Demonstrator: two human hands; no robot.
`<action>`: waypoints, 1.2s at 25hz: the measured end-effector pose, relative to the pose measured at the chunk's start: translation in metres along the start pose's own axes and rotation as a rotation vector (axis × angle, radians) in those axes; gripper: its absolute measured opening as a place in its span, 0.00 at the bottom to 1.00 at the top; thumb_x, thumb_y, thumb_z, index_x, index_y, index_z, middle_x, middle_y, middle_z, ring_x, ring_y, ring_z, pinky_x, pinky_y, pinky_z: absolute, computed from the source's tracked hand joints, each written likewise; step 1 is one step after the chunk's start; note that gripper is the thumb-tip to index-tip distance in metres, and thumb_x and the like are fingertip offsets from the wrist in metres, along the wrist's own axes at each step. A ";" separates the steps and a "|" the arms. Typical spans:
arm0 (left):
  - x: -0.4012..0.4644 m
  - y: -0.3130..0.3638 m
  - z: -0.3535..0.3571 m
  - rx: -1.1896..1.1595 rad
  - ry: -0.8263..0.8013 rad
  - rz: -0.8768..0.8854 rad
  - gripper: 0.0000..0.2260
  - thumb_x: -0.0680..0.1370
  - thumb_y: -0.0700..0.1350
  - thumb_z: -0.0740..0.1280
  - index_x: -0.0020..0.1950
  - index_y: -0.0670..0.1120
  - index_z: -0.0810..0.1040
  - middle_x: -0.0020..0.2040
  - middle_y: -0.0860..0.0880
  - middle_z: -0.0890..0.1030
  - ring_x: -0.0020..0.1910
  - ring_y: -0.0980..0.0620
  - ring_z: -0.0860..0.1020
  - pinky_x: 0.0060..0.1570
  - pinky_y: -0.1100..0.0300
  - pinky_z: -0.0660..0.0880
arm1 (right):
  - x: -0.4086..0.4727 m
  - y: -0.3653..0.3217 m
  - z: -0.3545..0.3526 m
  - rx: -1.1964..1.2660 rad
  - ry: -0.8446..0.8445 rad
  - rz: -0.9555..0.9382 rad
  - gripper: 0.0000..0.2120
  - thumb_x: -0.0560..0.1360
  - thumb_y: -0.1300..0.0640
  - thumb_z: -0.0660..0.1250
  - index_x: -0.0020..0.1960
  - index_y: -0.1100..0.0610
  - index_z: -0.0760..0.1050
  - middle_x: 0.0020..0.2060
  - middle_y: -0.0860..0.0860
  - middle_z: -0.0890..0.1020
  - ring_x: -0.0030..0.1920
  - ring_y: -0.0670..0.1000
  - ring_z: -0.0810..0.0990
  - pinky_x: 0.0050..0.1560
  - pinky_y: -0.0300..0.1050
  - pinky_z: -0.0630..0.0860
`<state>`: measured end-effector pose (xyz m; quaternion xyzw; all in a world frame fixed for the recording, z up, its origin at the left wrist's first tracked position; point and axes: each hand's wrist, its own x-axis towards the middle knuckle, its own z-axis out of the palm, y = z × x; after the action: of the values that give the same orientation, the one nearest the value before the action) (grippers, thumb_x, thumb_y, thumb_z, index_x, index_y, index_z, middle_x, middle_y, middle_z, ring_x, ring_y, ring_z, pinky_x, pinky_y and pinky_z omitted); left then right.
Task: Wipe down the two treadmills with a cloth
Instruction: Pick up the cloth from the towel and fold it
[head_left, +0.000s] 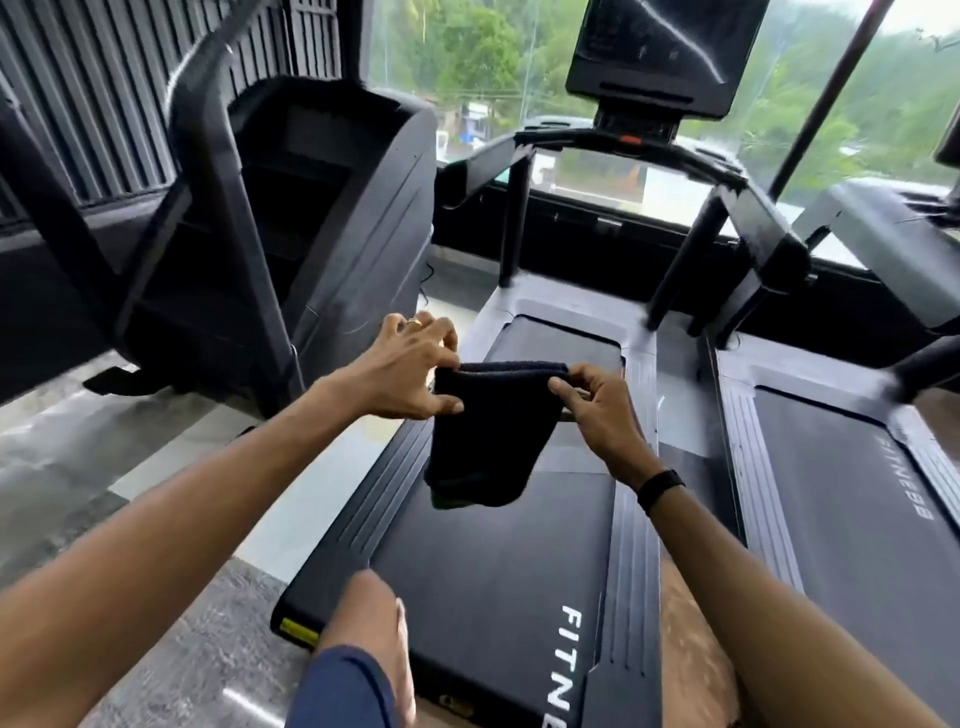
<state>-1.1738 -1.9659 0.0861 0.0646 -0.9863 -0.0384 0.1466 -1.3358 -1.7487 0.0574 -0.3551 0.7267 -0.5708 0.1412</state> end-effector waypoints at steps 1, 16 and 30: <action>0.015 -0.012 0.008 -0.038 -0.011 0.000 0.20 0.69 0.64 0.70 0.47 0.48 0.82 0.51 0.54 0.73 0.55 0.50 0.70 0.61 0.46 0.61 | 0.018 0.009 0.005 -0.003 0.006 0.014 0.04 0.81 0.63 0.65 0.50 0.58 0.79 0.43 0.54 0.84 0.45 0.51 0.82 0.49 0.50 0.83; 0.310 -0.252 0.011 -0.372 0.206 -0.320 0.10 0.70 0.47 0.78 0.46 0.47 0.80 0.40 0.53 0.79 0.39 0.49 0.76 0.40 0.57 0.65 | 0.407 -0.026 0.050 -0.031 0.148 0.015 0.10 0.79 0.65 0.68 0.46 0.51 0.74 0.40 0.48 0.81 0.38 0.37 0.80 0.42 0.34 0.78; 0.398 -0.239 -0.109 -0.262 0.163 -0.132 0.11 0.73 0.51 0.75 0.48 0.46 0.81 0.36 0.62 0.71 0.38 0.54 0.72 0.42 0.58 0.67 | 0.476 -0.127 -0.042 -0.100 0.063 -0.050 0.05 0.77 0.63 0.70 0.50 0.63 0.75 0.47 0.63 0.82 0.49 0.61 0.82 0.50 0.48 0.82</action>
<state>-1.4917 -2.2639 0.2805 0.1127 -0.9513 -0.1707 0.2306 -1.6535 -2.0532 0.2838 -0.3617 0.7492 -0.5481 0.0861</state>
